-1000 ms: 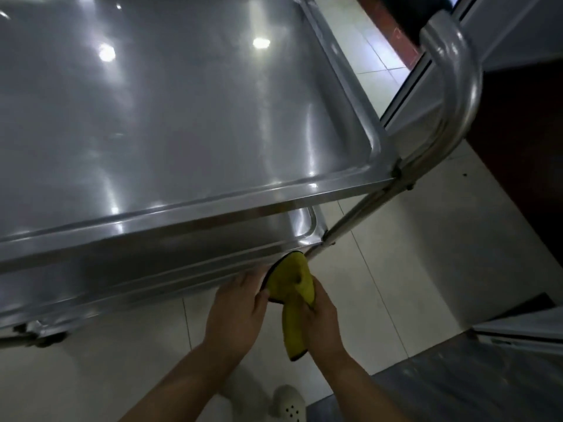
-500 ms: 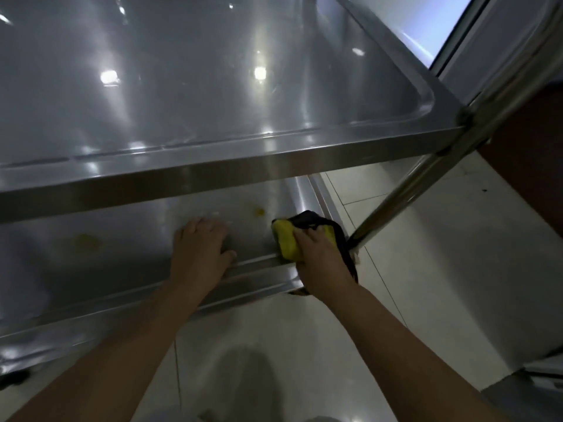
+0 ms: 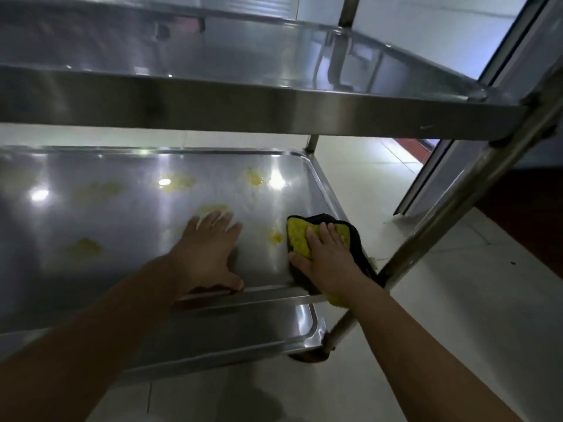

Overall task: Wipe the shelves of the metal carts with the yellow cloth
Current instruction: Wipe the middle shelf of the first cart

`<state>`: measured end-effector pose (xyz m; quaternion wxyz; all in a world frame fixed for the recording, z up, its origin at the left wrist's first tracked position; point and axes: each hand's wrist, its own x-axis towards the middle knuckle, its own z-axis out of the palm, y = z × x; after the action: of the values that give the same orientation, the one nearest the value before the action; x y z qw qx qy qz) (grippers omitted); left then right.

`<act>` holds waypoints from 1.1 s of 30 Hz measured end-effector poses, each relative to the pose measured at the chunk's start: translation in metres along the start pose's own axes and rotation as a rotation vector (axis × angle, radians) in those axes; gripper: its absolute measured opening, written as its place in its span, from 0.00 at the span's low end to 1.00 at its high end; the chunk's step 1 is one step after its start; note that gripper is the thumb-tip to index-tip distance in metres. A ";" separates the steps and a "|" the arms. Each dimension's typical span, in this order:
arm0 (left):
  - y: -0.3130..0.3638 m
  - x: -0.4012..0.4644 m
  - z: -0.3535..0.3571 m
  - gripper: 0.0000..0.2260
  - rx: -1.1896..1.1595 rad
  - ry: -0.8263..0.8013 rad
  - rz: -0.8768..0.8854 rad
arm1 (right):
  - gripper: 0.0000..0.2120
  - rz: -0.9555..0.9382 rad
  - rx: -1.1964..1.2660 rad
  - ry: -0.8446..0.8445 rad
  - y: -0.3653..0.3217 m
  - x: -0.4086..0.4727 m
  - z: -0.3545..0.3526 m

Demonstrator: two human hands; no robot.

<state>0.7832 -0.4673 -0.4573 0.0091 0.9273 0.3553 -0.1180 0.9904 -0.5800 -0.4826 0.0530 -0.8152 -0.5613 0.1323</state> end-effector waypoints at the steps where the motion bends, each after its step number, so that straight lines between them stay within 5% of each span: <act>1: -0.006 -0.004 -0.001 0.51 -0.004 -0.016 -0.030 | 0.36 0.004 0.008 0.011 0.000 0.002 0.000; 6: -0.039 -0.020 -0.007 0.54 0.005 -0.195 -0.222 | 0.31 -0.065 0.358 0.038 0.008 -0.013 -0.010; 8: -0.039 -0.020 -0.007 0.51 -0.041 -0.246 -0.244 | 0.24 -0.185 0.316 0.107 0.013 -0.018 -0.010; 11: -0.038 -0.013 -0.005 0.35 -0.080 -0.294 -0.206 | 0.46 -0.266 -0.032 -0.015 0.028 0.002 0.006; 12: -0.039 -0.013 -0.005 0.33 -0.070 -0.302 -0.195 | 0.47 -0.235 -0.105 -0.025 0.031 0.011 0.012; 17: -0.041 -0.015 0.000 0.42 -0.092 -0.294 -0.195 | 0.27 -0.133 -0.121 0.035 0.018 0.048 0.003; 25: -0.044 -0.026 0.007 0.48 -0.166 -0.249 -0.184 | 0.31 -0.005 -0.070 0.033 -0.005 0.104 -0.013; 33: -0.047 -0.026 0.008 0.47 -0.163 -0.209 -0.165 | 0.27 -0.187 -0.082 -0.021 -0.007 0.114 -0.020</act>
<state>0.7320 -0.4499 -0.4560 0.1113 0.8738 0.4358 -0.1849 1.0278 -0.4706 -0.4793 0.0258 -0.7594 -0.6403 0.1124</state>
